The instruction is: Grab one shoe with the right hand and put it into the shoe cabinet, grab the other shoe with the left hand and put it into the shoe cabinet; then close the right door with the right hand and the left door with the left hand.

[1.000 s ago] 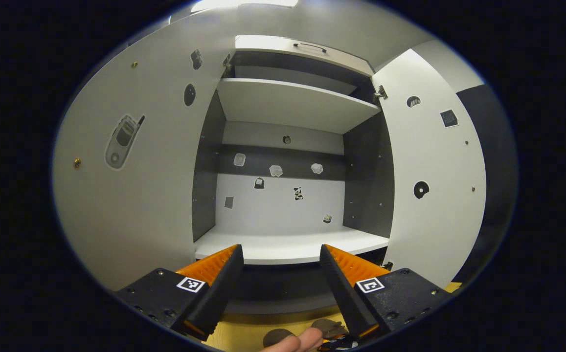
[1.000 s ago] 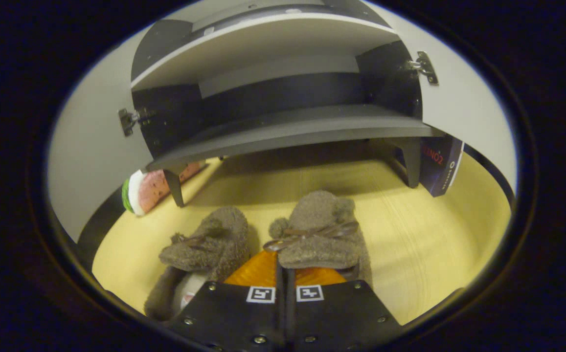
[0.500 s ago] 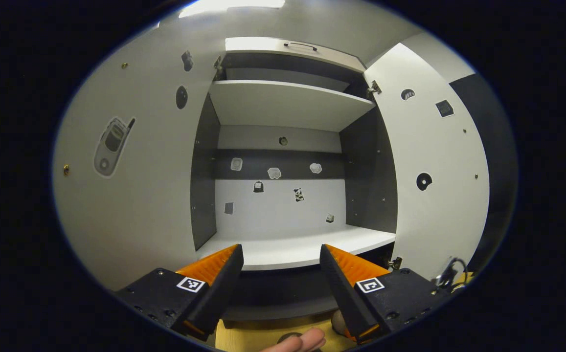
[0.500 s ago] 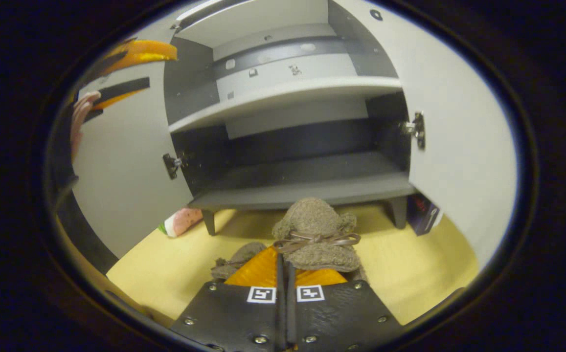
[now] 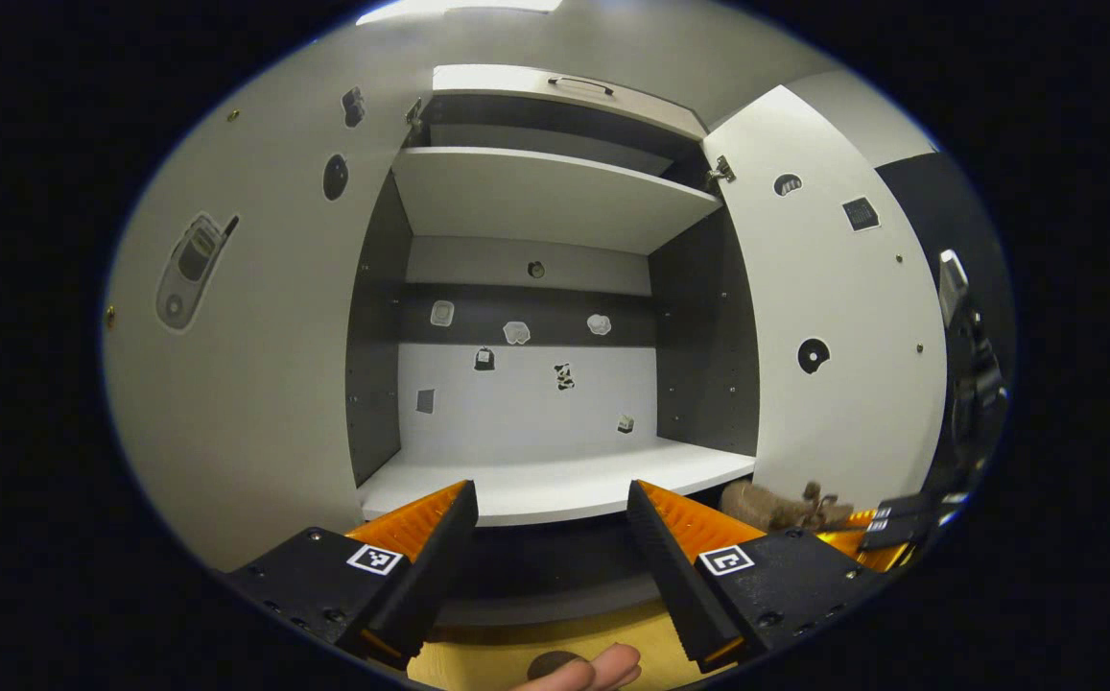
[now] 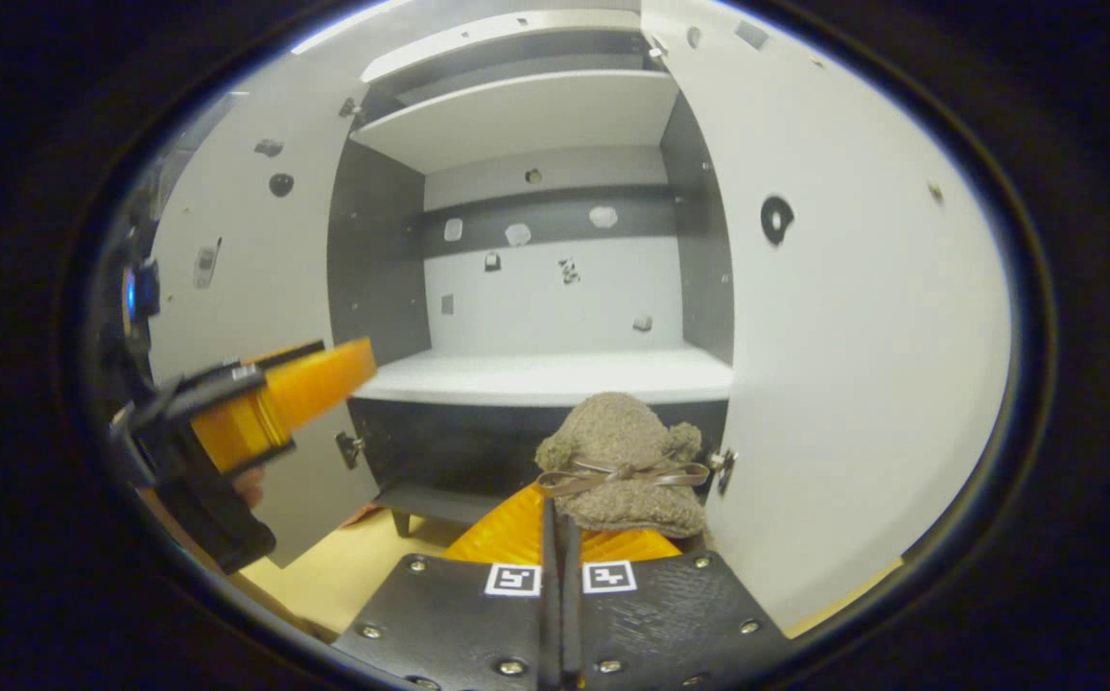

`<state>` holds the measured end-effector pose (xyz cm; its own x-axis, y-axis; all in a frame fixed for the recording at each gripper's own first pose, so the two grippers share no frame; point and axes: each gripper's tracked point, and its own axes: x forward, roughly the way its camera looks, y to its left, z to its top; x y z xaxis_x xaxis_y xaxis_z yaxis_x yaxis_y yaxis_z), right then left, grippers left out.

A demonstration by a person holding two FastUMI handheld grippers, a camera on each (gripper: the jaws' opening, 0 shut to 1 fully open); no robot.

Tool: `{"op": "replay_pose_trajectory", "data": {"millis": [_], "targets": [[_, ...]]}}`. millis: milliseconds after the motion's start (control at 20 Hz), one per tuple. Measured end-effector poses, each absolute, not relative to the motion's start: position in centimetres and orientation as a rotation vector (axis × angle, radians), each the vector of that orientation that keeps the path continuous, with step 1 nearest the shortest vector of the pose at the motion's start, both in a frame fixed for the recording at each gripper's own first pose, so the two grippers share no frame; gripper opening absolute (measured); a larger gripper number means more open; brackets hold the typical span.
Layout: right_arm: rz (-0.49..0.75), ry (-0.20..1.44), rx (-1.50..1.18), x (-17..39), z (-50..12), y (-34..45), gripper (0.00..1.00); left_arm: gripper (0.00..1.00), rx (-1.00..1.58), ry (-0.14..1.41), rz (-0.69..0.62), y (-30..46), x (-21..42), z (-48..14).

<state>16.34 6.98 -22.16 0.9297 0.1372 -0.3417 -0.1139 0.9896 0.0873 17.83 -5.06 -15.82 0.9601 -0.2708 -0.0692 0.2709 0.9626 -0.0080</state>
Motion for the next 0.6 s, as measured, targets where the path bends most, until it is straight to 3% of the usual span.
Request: {"op": "replay_pose_trajectory", "data": {"millis": [300, 600], "targets": [[0.100, 0.326, -0.052, 22.4, -15.0, 6.6, 0.03, 0.96, -0.012, 0.062, -0.281, -4.4, 17.7, -15.4], [0.121, 0.407, -0.102, 29.3, -11.9, 8.7, 0.03, 0.96, -0.051, 0.081, -0.261, -3.7, 18.1, -15.8]]}}
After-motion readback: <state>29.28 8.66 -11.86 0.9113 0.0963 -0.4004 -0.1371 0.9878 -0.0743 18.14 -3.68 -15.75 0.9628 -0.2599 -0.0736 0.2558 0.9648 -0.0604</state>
